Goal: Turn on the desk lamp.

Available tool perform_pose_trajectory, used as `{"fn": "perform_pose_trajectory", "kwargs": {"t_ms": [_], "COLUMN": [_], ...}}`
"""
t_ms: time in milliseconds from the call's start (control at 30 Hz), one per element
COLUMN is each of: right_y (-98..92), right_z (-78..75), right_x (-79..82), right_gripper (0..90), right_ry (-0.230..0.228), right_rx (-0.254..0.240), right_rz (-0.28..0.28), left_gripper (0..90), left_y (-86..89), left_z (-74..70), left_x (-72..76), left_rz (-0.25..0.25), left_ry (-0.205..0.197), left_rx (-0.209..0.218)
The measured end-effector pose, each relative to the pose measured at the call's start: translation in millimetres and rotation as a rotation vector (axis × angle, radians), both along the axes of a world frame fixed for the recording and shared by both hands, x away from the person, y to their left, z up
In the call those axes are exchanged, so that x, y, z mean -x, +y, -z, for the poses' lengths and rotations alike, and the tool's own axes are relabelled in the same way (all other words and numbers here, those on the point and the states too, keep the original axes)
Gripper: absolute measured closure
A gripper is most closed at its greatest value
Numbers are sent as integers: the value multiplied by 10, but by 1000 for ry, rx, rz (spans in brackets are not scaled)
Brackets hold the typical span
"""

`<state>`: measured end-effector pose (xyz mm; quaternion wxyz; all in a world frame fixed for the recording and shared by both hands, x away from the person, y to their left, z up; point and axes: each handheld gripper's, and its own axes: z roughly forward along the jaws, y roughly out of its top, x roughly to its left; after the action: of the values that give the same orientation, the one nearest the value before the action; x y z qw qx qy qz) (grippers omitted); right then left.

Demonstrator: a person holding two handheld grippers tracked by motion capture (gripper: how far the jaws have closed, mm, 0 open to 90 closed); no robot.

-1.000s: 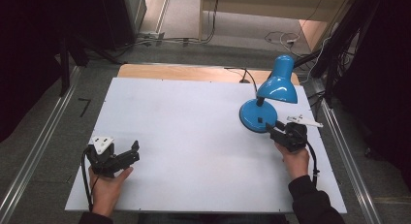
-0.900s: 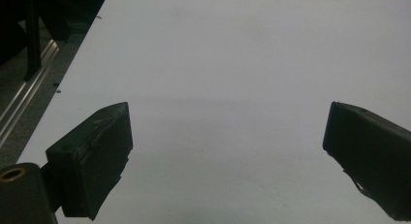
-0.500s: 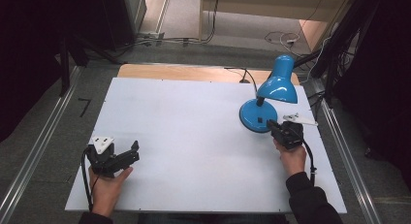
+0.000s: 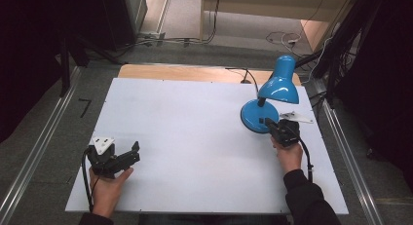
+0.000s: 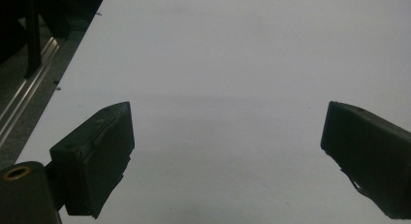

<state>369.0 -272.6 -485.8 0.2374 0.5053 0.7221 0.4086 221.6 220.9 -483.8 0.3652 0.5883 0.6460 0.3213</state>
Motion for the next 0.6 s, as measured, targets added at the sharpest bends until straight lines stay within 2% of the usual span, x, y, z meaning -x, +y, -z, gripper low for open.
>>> {"fn": "perform_pose_trajectory", "kwargs": {"t_ms": [133, 600], "right_y": [10, 45], "right_z": [0, 76], "right_x": [-28, -150], "right_gripper": [871, 869], "right_ry": [5, 15], "right_rx": [-9, 5], "right_rz": [8, 24], "left_gripper": [57, 58], "left_y": [-1, 7], "left_z": [2, 5], "left_x": [-1, 2], "left_rz": [-1, 1], "left_ry": [2, 3], "left_rx": [1, 4]}}
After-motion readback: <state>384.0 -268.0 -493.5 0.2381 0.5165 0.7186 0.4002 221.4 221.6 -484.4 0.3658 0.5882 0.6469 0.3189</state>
